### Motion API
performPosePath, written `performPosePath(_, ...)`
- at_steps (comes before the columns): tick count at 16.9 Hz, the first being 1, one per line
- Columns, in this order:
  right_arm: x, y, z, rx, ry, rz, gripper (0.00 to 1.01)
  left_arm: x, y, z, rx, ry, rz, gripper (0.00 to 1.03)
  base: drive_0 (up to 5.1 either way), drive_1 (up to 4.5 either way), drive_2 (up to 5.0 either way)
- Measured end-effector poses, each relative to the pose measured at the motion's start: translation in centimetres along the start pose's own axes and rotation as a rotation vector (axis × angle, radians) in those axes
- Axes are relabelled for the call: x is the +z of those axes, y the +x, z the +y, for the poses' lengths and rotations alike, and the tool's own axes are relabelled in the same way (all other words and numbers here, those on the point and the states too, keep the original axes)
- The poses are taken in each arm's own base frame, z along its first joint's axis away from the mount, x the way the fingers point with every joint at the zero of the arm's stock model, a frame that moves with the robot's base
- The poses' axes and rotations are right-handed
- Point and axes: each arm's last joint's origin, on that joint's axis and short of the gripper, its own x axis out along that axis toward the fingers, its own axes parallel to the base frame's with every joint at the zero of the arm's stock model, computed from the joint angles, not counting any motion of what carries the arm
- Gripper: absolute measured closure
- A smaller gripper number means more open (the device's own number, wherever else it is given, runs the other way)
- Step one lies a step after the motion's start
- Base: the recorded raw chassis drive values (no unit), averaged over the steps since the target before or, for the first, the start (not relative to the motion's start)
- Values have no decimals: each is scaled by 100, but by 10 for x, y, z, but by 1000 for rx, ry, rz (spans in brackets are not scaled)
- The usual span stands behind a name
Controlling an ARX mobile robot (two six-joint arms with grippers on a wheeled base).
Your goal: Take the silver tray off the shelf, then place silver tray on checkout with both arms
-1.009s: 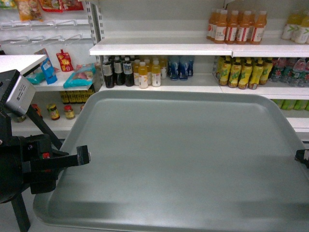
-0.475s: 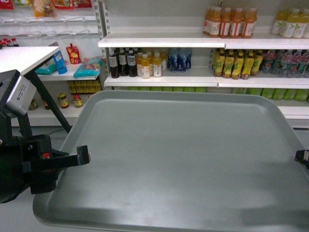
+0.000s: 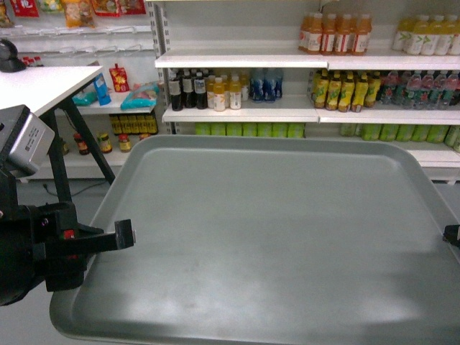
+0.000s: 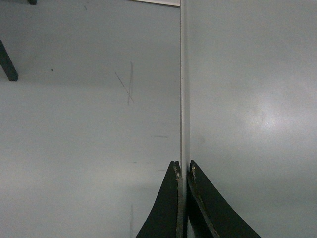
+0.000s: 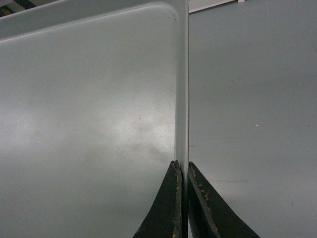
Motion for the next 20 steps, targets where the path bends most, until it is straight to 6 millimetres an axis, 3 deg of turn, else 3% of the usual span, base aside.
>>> performPosePath(20, 0, 1, 0, -1, 1, 4, 99, 0, 0, 0, 1, 0, 3, 101, -470, 233, 233)
